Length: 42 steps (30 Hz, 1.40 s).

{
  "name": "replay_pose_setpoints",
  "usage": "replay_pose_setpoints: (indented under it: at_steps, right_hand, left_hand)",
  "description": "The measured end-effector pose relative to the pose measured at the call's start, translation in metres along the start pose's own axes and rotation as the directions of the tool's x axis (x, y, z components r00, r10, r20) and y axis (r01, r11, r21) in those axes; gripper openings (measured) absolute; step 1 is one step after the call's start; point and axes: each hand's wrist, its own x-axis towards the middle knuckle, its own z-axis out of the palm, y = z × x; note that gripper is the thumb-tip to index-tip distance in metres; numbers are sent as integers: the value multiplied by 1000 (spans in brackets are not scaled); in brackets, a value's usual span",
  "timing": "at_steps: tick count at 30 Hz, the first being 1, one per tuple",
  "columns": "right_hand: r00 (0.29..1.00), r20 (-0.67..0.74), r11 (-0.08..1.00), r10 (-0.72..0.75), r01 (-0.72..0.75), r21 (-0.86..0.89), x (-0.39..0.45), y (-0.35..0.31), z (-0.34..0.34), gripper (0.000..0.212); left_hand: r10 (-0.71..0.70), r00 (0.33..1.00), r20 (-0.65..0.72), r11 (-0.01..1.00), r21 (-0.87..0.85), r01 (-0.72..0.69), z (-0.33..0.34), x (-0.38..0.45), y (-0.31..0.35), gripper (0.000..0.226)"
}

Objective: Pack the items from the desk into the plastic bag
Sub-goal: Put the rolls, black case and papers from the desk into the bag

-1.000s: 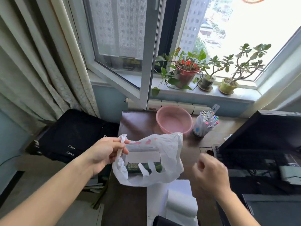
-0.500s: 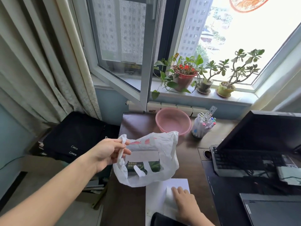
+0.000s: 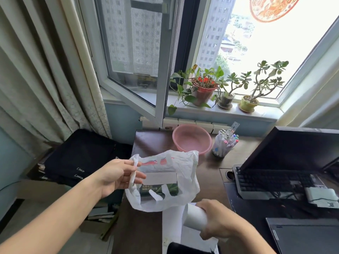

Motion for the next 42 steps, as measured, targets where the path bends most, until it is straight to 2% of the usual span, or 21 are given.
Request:
replay_pose_setpoints:
  at_steps: [2, 4, 8, 11, 14, 21, 27, 32, 39, 42]
  right_hand:
    - [996, 6, 996, -85, 85, 30, -17, -23, -24, 47]
    - [984, 7, 973, -180, 177, 147, -32, -46, -45, 47]
    - [939, -128, 908, -321, 343, 241, -49, -90, -82, 48]
    - [885, -250, 892, -392, 432, 130, -49, -115, -103, 49]
    - [837, -355, 898, -416, 439, -18, -46, -133, -121, 42]
    - [823, -366, 892, -435, 451, -46, -36, -156, -155, 41]
    - [918, -202, 915, -340, 274, -295, 34, -146, -120, 37]
    - [979, -52, 917, -195, 163, -363, 95, -122, -61, 44]
    - [987, 155, 917, -36, 94, -387, 163, -103, 7, 61]
    - [974, 225, 923, -6, 92, -374, 185, -94, 24, 45]
  left_hand:
    - [1, 1000, 6, 1000, 0, -1, 0, -1, 0, 24]
    - [1, 1000, 9, 1000, 9, -1, 0, -2, 1, 24]
    - [4, 1000, 4, 1000, 20, -4, -2, -3, 3, 23]
    - [9, 1000, -4, 1000, 29, -9, -4, -4, 4, 22]
    - [12, 1000, -19, 1000, 26, -11, -6, -3, 2, 22]
    - [26, 1000, -13, 998, 56, -25, -9, -4, 1, 32]
    - [19, 997, -70, 1000, 20, -18, -8, -6, 4, 22]
    - [16, 999, -46, 1000, 20, -15, -12, -3, 3, 26]
    - [12, 999, 32, 999, 39, -13, -9, -5, 5, 25]
    - [16, 999, 31, 1000, 26, -17, -10, -3, 6, 25]
